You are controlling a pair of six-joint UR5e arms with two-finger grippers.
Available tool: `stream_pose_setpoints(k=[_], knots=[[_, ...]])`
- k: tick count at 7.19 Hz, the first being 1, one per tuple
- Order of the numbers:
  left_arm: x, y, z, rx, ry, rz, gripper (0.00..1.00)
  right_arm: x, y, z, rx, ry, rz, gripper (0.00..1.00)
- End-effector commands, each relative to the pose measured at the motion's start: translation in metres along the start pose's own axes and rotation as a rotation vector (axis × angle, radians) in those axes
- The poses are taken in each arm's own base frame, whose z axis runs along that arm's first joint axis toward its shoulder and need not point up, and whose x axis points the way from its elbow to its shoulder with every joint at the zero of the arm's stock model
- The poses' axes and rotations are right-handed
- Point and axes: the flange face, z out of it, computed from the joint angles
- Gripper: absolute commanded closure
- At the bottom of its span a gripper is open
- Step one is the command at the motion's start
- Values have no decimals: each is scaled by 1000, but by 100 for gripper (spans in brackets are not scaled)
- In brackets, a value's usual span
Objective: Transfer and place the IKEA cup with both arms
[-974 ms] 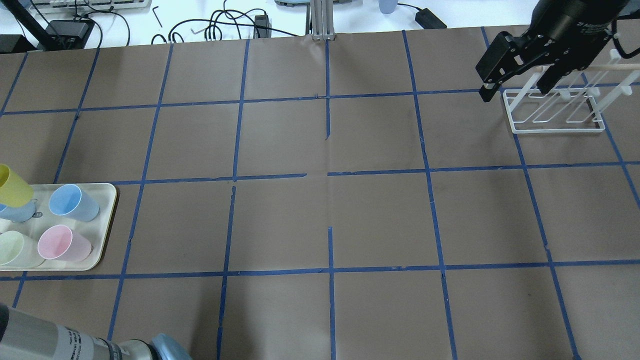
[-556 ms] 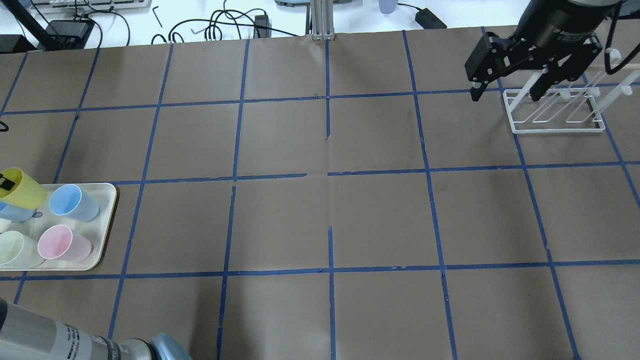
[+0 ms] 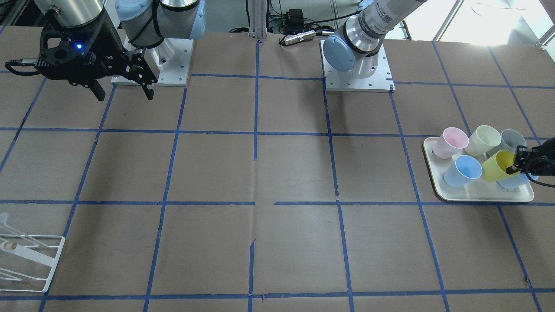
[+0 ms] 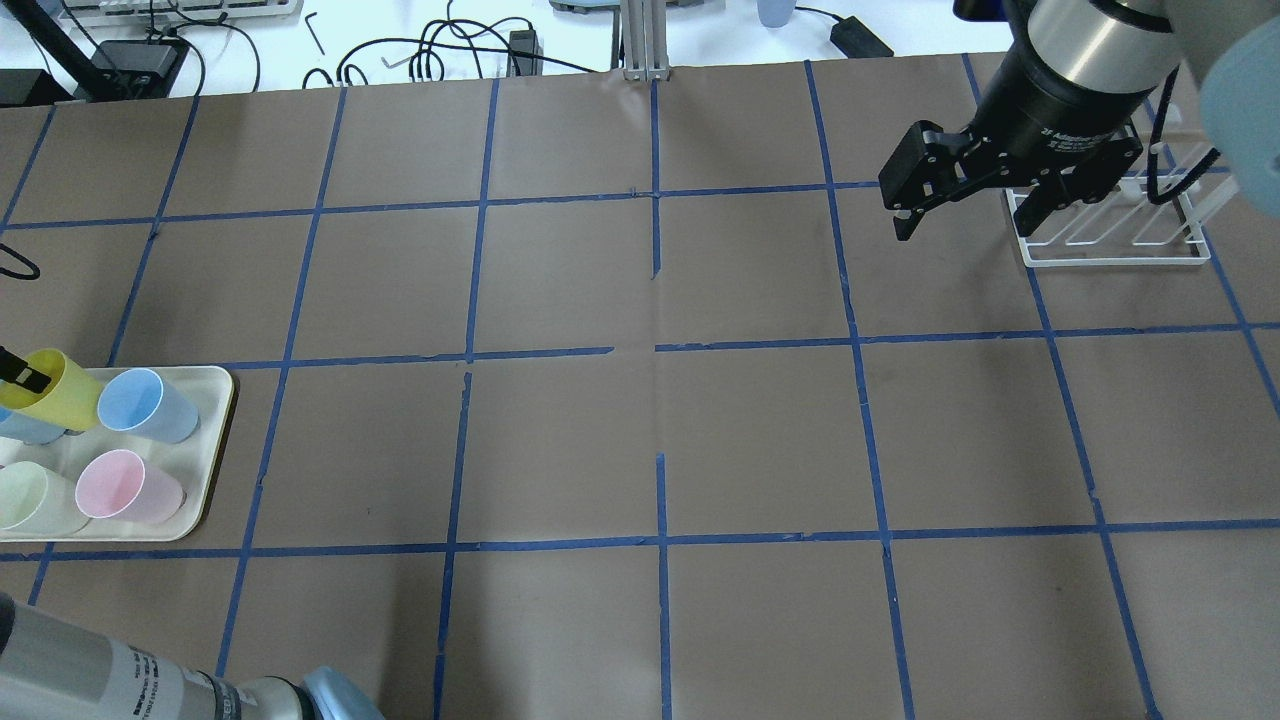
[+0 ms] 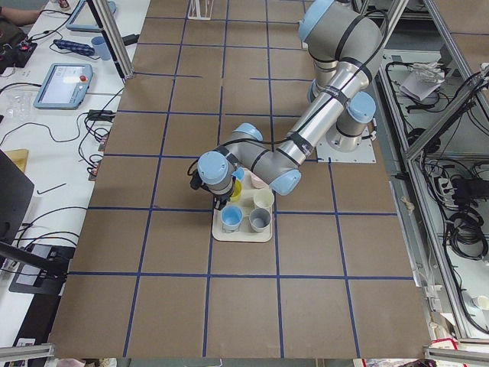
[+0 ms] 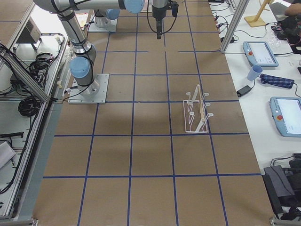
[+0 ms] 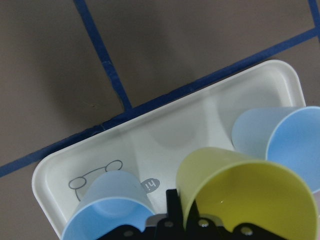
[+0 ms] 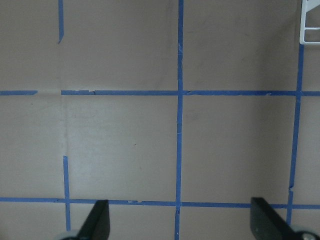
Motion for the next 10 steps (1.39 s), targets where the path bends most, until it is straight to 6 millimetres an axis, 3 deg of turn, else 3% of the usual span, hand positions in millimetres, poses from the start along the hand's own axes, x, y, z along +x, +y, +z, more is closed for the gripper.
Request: stream_pose_setpoints(k=[1,3,4,5,6,9,10], knots=[[-3,1,5,-6,1,7,100,0,-10,-2,10,10,0,0],[-2,3,18,-5,-10,5,100,2,-39,-16,26,30,-5,0],[0,4,26,-2,-20,7,97,3,-41,-13,22,35,-4,0],[1,8,32,-2,-11,-4,57,3,-41,-10,22,35,-2,0],[0,8,29,0,-18,-3,41,3,-40,-9,20,35,-2,0],[1,6,-1,22,-64,3,19,2,-39,-11,23,27,-1,0],[6,3,-11,25,-77,6,16,2,-38,-10,22,27,-2,0]])
